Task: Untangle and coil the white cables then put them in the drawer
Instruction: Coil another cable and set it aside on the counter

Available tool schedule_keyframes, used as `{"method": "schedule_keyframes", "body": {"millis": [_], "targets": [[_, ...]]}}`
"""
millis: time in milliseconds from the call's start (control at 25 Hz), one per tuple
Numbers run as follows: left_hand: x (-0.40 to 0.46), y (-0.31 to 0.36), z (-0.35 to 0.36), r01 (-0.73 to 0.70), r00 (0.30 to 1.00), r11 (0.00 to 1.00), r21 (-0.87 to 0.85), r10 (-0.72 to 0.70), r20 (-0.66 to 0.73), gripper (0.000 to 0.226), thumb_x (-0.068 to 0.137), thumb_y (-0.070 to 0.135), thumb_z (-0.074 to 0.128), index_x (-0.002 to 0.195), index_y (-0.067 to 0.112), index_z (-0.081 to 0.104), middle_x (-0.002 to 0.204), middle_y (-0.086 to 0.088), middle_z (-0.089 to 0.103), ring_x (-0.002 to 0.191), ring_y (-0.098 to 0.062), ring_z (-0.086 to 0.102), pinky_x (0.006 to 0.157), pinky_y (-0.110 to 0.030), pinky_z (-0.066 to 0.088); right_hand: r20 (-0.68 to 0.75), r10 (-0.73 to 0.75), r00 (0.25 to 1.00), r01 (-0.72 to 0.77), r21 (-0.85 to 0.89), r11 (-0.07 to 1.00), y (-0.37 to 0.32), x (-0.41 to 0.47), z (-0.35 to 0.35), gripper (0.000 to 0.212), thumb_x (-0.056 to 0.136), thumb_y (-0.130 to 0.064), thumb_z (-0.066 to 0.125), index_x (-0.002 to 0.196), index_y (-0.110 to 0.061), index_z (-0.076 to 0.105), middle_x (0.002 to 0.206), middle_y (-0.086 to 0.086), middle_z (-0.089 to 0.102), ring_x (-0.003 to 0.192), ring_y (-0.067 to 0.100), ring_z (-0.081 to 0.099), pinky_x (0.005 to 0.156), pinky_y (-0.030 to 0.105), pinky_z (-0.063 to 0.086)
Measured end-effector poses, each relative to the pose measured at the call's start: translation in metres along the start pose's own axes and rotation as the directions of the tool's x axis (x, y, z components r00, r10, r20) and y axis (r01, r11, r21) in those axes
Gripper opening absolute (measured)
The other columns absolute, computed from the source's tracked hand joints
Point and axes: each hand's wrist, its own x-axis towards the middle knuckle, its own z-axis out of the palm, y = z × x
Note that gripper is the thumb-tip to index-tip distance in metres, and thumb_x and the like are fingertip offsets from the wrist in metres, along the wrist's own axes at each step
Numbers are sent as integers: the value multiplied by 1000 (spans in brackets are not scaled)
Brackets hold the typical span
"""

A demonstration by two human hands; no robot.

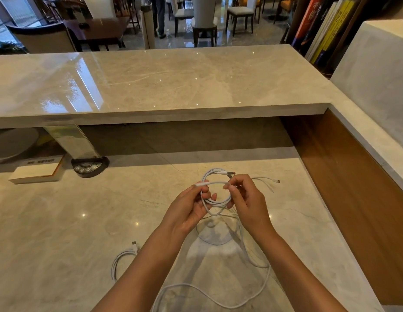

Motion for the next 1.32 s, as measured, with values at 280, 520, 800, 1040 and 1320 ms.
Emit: {"method": "schedule_keyframes", "body": {"millis": [280, 520, 800, 1040, 1320], "targets": [[1, -3, 5, -7, 999, 997, 82, 3, 47, 22, 96, 7, 43, 84, 2, 61, 57, -2, 53, 47, -9, 52, 63, -24, 56, -451, -65, 890, 47, -52, 998, -8, 0, 4, 4, 89, -13, 49, 89, -17, 50, 108, 2, 39, 86, -9, 45, 69, 4, 42], [5, 3, 3, -38, 995, 992, 121, 26, 93, 21, 96, 7, 41, 87, 2, 60, 58, -1, 53, 48, -8, 51, 63, -23, 56, -336, 458, 823, -276, 469, 839, -20, 18, -24, 15, 94, -10, 47, 85, -20, 53, 70, 3, 63, 49, 7, 46, 48, 18, 42], [-4, 15, 3, -230, 968, 762, 605, 118, 220, 24, 96, 9, 43, 86, 3, 64, 62, -2, 52, 55, -9, 52, 71, -23, 55, -34, 559, 828, -518, 335, 787, -19, 37, -50, 13, 89, -4, 54, 96, -9, 64, 73, 7, 64, 46, 10, 49, 46, 21, 42], [-8, 24, 4, -225, 962, 696, 682, 50, 267, 27, 96, 8, 42, 84, 6, 66, 60, 2, 54, 52, -7, 51, 73, -25, 54, 270, 402, 875, -323, -294, 900, -20, 46, -62, 16, 88, 1, 53, 91, -6, 67, 71, 9, 66, 46, 11, 61, 47, 19, 51], [-9, 25, -3, -218, 950, 724, 654, 4, 313, 27, 96, 7, 40, 83, 5, 64, 59, 3, 55, 52, -6, 52, 73, -26, 55, 509, 379, 773, -233, -327, 916, -20, 47, -78, 18, 90, 2, 51, 94, -4, 68, 77, 14, 66, 51, 10, 63, 54, 20, 53]]}}
